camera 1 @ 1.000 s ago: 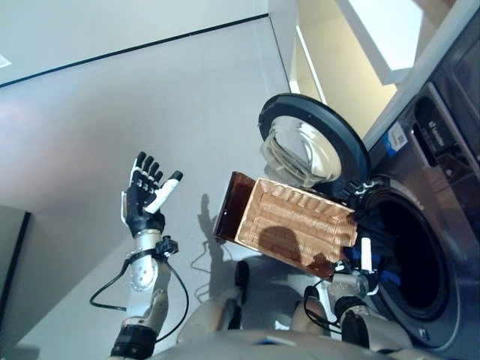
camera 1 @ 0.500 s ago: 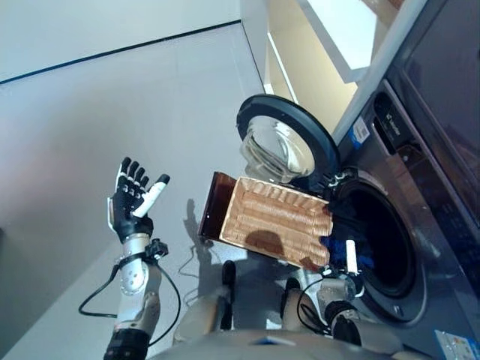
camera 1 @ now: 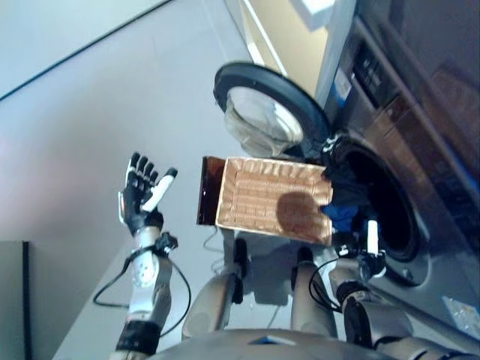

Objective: Pick up the clothes and place them into the washing machine

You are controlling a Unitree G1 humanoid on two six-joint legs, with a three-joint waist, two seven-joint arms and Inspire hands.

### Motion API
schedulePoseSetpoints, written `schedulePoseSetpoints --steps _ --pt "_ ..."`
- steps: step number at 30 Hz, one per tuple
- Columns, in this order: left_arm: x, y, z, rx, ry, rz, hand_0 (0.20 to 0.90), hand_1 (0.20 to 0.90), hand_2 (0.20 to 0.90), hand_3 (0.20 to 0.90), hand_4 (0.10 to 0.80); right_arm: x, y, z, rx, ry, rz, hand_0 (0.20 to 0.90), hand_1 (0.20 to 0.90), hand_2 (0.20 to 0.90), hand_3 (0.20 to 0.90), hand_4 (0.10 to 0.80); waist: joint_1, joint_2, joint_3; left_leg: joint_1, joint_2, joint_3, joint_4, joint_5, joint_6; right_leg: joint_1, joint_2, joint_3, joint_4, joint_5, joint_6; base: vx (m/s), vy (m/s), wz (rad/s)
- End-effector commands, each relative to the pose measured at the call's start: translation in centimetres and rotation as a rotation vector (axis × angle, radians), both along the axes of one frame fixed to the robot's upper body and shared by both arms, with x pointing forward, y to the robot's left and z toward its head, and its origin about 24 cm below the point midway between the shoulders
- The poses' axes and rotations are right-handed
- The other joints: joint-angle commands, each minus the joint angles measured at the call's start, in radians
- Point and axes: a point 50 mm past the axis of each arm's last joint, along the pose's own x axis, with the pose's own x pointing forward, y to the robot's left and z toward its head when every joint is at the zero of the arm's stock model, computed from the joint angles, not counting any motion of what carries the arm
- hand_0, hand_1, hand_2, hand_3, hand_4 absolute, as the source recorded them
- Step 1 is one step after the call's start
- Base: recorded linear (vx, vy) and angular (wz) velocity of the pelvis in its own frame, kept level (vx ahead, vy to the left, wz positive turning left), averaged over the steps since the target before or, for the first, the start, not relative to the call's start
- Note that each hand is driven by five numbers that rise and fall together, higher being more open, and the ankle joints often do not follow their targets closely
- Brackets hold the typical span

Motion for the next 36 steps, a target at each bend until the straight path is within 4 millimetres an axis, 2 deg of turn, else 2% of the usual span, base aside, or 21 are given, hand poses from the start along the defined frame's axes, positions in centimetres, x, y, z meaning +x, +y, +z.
schedulePoseSetpoints --steps 1,2,3,5,7,12,16,21,28,36 --pt "0.4 1.6 5.5 0.061 -0.292 0.062 0.900 0.900 0.900 0.900 0.800 1.5 0.3 1.1 -0.014 -0.037 -0.017 0.900 0.900 0.900 0.900 0.800 0.043 0.009 0.005 -0.037 -0.027 0.015 0.015 -0.055 -0.019 0.048 -0.013 -0.054 -0.179 0.121 -0.014 -0.051 0.091 -0.32" --pt "0.5 1.8 5.7 0.072 -0.300 0.069 0.900 0.900 0.900 0.900 0.800 1.8 0.5 1.3 -0.019 -0.040 -0.006 0.900 0.900 0.900 0.900 0.800 0.060 0.003 0.011 -0.051 -0.023 0.029 0.021 -0.049 -0.019 0.036 -0.027 -0.098 -0.176 0.132 -0.016 0.024 0.032 -0.38" --pt "0.4 1.9 5.5 0.070 -0.291 0.072 0.900 0.900 0.900 0.900 0.800 1.4 0.5 1.0 -0.011 -0.027 -0.009 0.900 0.900 0.900 0.900 0.800 0.061 -0.005 0.005 -0.049 -0.025 0.031 0.020 -0.058 -0.020 0.057 -0.041 -0.114 -0.199 0.124 -0.014 0.023 -0.029 -0.38" --pt "0.5 1.7 6.0 0.059 -0.319 0.062 0.900 0.900 0.900 0.900 0.800 1.7 0.5 1.2 -0.015 -0.039 -0.010 0.900 0.900 0.900 0.900 0.800 0.054 -0.001 0.013 -0.050 -0.029 0.019 0.021 -0.056 -0.018 0.059 -0.034 -0.099 -0.222 0.145 -0.020 0.012 -0.037 -0.27" --pt "0.3 1.5 6.1 0.049 -0.330 0.061 0.900 0.900 0.900 0.900 0.800 1.8 0.2 1.4 -0.012 -0.047 -0.029 0.900 0.900 0.900 0.900 0.800 0.062 -0.002 0.012 -0.059 -0.028 0.019 0.012 -0.052 -0.018 0.057 -0.039 -0.115 -0.250 0.153 -0.019 0.016 0.003 0.21" --pt "0.0 1.3 5.7 0.036 -0.311 0.052 0.900 0.900 0.900 0.900 0.800 2.2 -0.1 1.9 -0.027 -0.061 -0.038 0.900 0.900 0.900 0.900 0.800 0.062 -0.005 0.004 -0.084 -0.032 0.013 0.019 -0.059 -0.012 0.038 -0.047 -0.119 -0.255 0.150 -0.016 0.012 0.000 0.06" --pt "-0.2 1.3 5.4 0.033 -0.302 0.041 0.900 0.900 0.900 0.900 0.800 2.9 -1.1 3.0 -0.061 -0.090 -0.060 0.900 0.900 0.900 0.900 0.800 0.062 0.007 0.009 -0.103 -0.040 0.012 0.024 -0.069 -0.012 0.018 -0.051 -0.111 -0.248 0.141 -0.014 0.020 0.014 0.02" --pt "-0.3 1.4 5.4 0.038 -0.304 0.046 0.900 0.900 0.900 0.900 0.800 3.2 -1.6 3.7 -0.080 -0.108 -0.072 0.900 0.900 0.900 0.900 0.800 0.061 0.013 0.012 -0.116 -0.043 0.013 0.029 -0.072 -0.012 0.004 -0.051 -0.106 -0.243 0.139 -0.014 0.000 0.000 0.00" --pt "-0.4 1.5 5.7 0.052 -0.320 0.043 0.900 0.900 0.900 0.900 0.800 4.7 -4.7 7.0 -0.196 -0.137 -0.110 0.900 0.900 0.900 0.900 0.800 0.077 0.041 0.037 -0.173 -0.049 0.010 0.051 -0.069 -0.014 -0.057 -0.056 -0.102 -0.210 0.133 -0.015 -0.012 -0.006 0.04" --pt "-0.6 1.9 5.9 0.075 -0.326 0.051 0.900 0.900 0.900 0.900 0.800 5.9 -6.3 9.5 -0.274 -0.169 -0.107 0.900 0.900 0.900 0.900 0.800 0.088 0.044 0.030 -0.190 -0.056 0.000 0.050 -0.069 -0.014 -0.077 -0.060 -0.106 -0.196 0.126 -0.016 0.019 0.003 0.06"
